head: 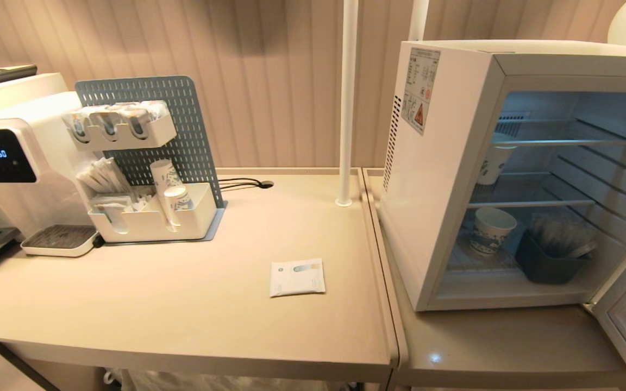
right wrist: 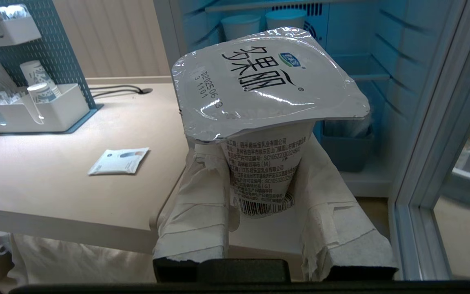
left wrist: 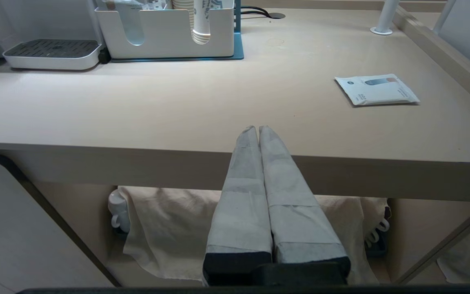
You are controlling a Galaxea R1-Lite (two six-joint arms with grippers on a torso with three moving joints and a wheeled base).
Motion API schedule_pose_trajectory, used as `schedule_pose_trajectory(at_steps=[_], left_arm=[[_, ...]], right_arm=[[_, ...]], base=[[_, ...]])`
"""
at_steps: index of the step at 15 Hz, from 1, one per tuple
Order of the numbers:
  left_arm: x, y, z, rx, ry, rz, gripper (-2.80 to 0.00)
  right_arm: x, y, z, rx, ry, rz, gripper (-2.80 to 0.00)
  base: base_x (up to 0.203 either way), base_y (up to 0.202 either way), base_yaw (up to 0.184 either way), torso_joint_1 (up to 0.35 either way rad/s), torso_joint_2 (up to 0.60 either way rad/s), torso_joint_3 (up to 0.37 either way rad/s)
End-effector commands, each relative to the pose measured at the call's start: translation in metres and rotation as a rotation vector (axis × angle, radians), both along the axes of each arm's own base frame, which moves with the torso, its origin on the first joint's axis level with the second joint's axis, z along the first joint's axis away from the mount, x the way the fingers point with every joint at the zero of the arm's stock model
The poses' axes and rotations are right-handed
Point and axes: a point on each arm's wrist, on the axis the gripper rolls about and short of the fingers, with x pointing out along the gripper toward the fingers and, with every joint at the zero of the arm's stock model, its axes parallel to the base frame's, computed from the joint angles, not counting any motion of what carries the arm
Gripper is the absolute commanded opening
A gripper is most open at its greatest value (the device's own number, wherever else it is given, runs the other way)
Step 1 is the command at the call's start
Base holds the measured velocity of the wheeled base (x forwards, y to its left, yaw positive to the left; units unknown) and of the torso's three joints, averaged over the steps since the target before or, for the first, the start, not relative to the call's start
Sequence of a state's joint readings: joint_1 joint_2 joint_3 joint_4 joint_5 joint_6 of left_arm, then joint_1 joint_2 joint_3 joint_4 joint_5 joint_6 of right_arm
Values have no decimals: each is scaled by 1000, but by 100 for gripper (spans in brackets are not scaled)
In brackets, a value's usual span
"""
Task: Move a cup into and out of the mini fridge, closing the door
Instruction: Put the yoghurt in the freezer
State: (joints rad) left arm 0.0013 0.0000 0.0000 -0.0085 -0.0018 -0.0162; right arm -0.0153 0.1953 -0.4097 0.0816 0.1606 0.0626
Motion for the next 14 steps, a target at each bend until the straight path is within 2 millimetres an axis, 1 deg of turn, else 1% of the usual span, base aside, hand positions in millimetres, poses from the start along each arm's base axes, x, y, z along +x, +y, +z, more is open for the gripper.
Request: schedule_pose_trajectory(at_steps=[1, 3, 4, 5, 6, 10, 12, 14], left_arm=[[0, 0, 0, -1, 2, 0, -280], [0, 0, 0, -1, 3, 0, -280], [0, 0, 0, -1, 3, 0, -280], [0, 0, 0, -1, 2, 0, -280], [0, 0, 0, -1, 2, 0, -280], [0, 0, 0, -1, 3, 0, -280], [0, 0, 0, -1, 2, 0, -280], [0, 0, 0, -1, 2, 0, -280]], right_arm=[[2, 0, -4, -1, 12, 0, -280], [3, 0, -16, -1, 25, -10, -280], [-1, 0, -24, 0, -4, -7, -280], [-7, 0, -35, 0, -36, 1, -280], [-7, 0, -49, -1, -40, 9, -280], [14, 0, -96, -18, 21, 16, -280], [14, -1, -97, -19, 39, -20, -280], [12, -2, -102, -20, 154, -79, -280]], base=[[0, 0, 0, 0, 0, 0], [0, 0, 0, 0, 0, 0], [0, 0, 0, 0, 0, 0], [0, 0, 0, 0, 0, 0], [0, 0, 0, 0, 0, 0], [0, 0, 0, 0, 0, 0], [0, 0, 0, 0, 0, 0], [0, 0, 0, 0, 0, 0]])
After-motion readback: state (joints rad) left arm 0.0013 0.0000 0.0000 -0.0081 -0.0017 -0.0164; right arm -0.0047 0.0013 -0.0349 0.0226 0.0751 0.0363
